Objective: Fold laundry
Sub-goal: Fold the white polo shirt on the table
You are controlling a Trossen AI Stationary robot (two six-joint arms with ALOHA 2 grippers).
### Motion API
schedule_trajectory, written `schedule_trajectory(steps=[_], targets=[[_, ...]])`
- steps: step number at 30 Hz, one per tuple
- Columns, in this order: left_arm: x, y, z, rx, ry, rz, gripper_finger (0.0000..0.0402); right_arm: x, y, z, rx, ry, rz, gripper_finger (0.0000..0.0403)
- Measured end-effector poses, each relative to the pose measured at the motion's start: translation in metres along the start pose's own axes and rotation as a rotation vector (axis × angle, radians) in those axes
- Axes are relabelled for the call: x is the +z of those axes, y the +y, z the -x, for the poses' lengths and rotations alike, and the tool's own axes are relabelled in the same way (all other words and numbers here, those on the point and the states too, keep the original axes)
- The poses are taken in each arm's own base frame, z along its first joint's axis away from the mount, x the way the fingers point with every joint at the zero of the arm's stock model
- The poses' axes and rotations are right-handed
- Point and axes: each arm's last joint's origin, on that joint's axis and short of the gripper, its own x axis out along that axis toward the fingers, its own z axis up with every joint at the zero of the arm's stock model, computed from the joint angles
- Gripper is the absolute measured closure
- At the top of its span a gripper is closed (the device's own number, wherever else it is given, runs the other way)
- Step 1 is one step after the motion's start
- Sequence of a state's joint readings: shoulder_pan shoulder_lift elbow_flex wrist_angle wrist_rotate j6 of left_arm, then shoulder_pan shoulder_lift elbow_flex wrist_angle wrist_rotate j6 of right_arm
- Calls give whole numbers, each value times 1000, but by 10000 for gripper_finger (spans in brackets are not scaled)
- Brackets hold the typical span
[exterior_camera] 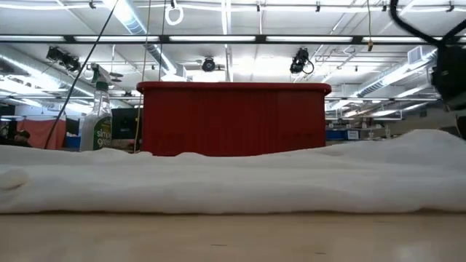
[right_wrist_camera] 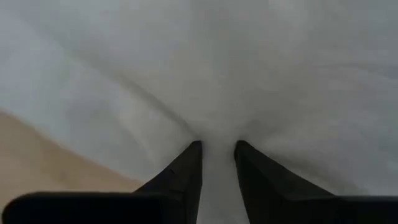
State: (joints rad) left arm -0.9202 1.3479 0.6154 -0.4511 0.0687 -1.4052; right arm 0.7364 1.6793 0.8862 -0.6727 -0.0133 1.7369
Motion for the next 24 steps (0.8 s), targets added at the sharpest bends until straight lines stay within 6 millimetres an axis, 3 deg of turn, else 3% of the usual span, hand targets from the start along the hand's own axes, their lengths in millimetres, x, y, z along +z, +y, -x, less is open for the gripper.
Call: schedule_trajectory(steps=[5, 9, 12, 15, 18, 24], targets=[[-15, -7, 0, -42, 24, -4, 246, -33, 15, 7, 100, 58, -27, 296], [-16, -19, 11, -42, 26, -46, 246, -44, 20, 45, 151, 16, -59, 296], [-10, -25, 27, 44, 6, -108, 246, -38, 13, 68, 114, -90, -54, 296], [6, -29, 47, 156, -57, -188, 246, -18, 11, 88, 156, -227, -9, 296], [31, -28, 70, 225, -81, -229, 246, 15, 16, 93, 147, -306, 97, 292], [84, 2, 100, 224, -171, -222, 246, 111, 36, 99, 244, -446, 326, 265]])
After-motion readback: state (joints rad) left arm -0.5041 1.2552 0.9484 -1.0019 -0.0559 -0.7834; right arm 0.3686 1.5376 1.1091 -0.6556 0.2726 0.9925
